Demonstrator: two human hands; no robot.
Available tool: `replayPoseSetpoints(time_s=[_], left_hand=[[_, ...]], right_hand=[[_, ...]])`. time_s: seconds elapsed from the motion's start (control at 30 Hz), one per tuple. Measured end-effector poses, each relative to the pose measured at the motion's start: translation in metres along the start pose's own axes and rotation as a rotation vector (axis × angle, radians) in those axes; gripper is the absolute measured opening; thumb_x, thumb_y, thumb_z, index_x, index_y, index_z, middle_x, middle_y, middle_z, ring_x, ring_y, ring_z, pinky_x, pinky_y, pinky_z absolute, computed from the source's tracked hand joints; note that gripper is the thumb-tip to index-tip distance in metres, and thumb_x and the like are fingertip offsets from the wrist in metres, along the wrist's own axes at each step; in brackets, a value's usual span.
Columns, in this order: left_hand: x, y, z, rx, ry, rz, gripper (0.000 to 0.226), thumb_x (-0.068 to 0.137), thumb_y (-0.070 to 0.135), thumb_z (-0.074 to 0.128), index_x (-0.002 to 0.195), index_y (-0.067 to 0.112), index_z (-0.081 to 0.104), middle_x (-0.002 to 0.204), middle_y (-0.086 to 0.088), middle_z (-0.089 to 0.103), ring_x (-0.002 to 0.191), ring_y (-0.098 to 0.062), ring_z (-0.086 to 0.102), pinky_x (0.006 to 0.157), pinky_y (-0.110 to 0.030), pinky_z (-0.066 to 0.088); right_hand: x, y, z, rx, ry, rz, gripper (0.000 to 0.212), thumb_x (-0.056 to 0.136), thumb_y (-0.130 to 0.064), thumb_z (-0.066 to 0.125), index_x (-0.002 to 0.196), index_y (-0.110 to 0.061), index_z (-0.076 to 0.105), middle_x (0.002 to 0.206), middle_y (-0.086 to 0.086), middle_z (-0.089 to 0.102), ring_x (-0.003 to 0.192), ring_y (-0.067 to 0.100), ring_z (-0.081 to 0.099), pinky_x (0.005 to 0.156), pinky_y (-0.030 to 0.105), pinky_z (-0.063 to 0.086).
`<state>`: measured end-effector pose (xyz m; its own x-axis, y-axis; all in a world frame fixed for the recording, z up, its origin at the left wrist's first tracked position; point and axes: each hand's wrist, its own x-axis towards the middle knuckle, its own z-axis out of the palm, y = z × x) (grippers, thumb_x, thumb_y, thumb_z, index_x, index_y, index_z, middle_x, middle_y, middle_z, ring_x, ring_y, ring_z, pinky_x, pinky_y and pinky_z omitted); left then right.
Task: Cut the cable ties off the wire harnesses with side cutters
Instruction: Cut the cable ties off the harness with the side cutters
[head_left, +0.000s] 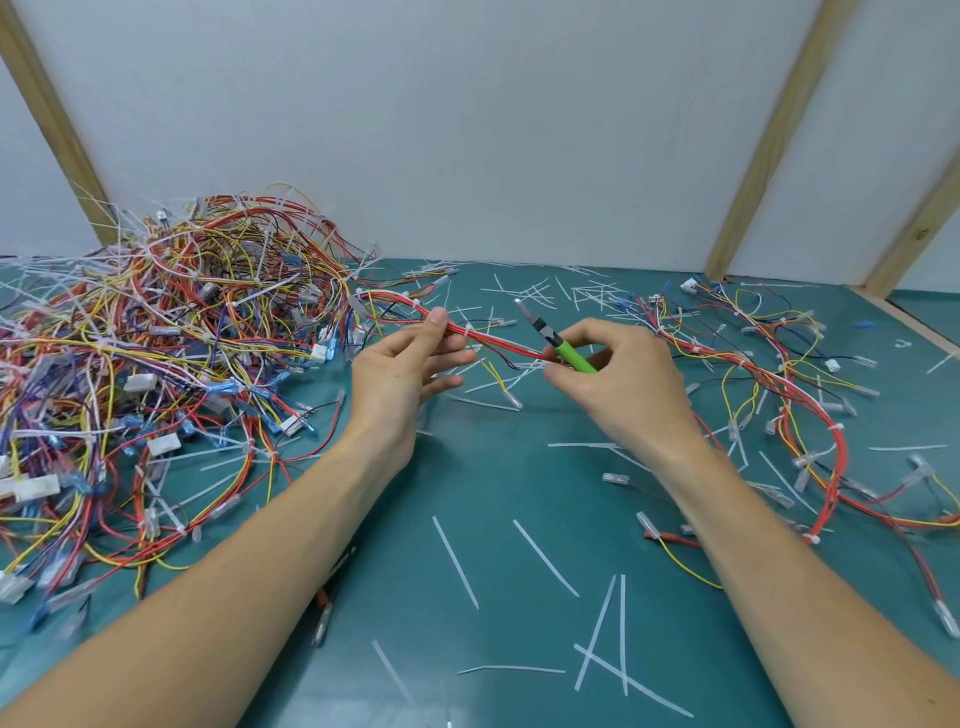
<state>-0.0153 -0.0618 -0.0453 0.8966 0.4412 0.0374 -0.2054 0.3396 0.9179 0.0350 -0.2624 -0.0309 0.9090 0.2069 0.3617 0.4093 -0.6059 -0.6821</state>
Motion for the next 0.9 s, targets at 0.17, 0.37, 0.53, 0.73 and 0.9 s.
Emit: replayPoseSetpoints(time_s=[0.17,0.37,0.53,0.73,0.9], left_hand=[[0.002,0.003,-0.002,-0.019,0.039,-0.012,0.024,0.089,0.038,0.072,0.085,0.014,0.069,0.072,0.002,0.072,0.064,-0.010,0.070,0.052,-0.020,0.053],[0.002,0.002,-0.002,0.026,0.032,0.039,0.027,0.094,0.041,0.065,0.086,0.016,0.072,0.075,0.003,0.073,0.069,-0.009,0.071,0.053,-0.019,0.051],[0.003,-0.005,-0.001,0.284,-0.095,0.261,0.016,0.102,0.015,0.057,0.105,0.015,0.073,0.091,0.004,0.077,0.088,-0.010,0.073,0.066,-0.023,0.055],[-0.004,-0.019,0.008,0.476,-0.371,0.299,0.014,0.096,0.008,0.065,0.102,0.018,0.073,0.090,-0.001,0.078,0.082,-0.011,0.072,0.070,-0.017,0.051],[-0.005,-0.017,0.008,0.376,-0.494,0.209,0.020,0.097,0.012,0.061,0.114,0.018,0.071,0.079,0.002,0.071,0.062,-0.014,0.061,0.061,-0.025,0.049]], right_hand=[[0.001,0.002,-0.001,-0.121,0.007,0.015,0.012,0.082,-0.037,0.077,0.092,-0.037,0.072,0.072,-0.033,0.064,0.080,0.016,0.064,0.077,0.037,0.053],[0.004,0.005,-0.004,0.095,-0.039,0.081,0.006,0.084,-0.028,0.079,0.083,-0.030,0.073,0.078,-0.013,0.074,0.082,0.019,0.070,0.086,0.048,0.056],[0.006,-0.001,-0.010,0.430,-0.081,0.149,0.018,0.089,-0.005,0.075,0.082,-0.021,0.071,0.062,-0.002,0.066,0.055,0.014,0.057,0.063,0.034,0.050],[0.000,-0.012,-0.012,0.676,-0.230,0.291,0.011,0.090,-0.001,0.072,0.088,-0.012,0.073,0.081,0.015,0.066,0.056,0.015,0.054,0.056,0.031,0.054],[-0.002,-0.013,-0.013,0.688,-0.471,0.316,0.005,0.091,-0.005,0.071,0.095,-0.007,0.074,0.077,0.006,0.069,0.059,0.015,0.057,0.056,0.030,0.056]])
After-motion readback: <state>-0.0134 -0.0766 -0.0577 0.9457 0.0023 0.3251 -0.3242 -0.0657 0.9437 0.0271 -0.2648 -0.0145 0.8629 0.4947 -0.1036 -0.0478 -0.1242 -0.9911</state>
